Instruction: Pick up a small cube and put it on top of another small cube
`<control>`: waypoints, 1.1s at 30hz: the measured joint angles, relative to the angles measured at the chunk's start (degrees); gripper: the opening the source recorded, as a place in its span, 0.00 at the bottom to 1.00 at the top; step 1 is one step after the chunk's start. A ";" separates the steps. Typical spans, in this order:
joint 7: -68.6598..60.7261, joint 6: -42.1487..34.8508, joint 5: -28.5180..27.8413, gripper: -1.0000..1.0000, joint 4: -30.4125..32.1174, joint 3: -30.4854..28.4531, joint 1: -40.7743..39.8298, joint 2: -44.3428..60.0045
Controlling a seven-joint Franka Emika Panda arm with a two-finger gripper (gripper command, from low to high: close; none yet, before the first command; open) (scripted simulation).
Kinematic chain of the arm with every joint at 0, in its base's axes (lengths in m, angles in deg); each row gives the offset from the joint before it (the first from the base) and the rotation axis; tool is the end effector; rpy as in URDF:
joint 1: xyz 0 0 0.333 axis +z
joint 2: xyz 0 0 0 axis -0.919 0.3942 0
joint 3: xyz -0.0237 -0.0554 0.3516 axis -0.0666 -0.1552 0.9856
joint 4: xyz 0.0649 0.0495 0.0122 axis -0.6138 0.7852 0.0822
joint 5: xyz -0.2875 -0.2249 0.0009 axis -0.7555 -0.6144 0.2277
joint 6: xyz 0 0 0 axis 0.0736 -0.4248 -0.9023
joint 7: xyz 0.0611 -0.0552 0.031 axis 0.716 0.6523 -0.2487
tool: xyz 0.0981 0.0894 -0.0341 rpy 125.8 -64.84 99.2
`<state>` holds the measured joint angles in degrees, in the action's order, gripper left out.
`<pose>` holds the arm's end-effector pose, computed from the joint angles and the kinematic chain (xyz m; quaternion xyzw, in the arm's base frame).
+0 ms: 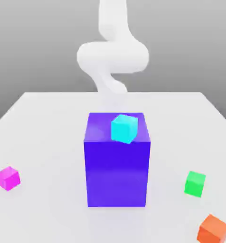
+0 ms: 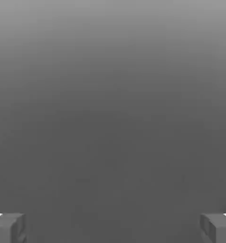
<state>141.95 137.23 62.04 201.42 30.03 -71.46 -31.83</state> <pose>0.3396 -0.0207 0.6851 -0.8244 0.4361 -0.3343 0.1358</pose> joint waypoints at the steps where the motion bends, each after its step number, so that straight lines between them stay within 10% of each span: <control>1: 2.88 0.90 -0.51 0.50 0.59 0.32 -1.93 1.85; 20: 52.12 16.63 -7.57 0.50 10.82 -2.45 -28.83 34.41; 33: 66.83 30.13 5.09 0.50 15.36 -4.87 -39.78 56.95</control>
<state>208.78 167.36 67.13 216.78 25.16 -111.24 25.13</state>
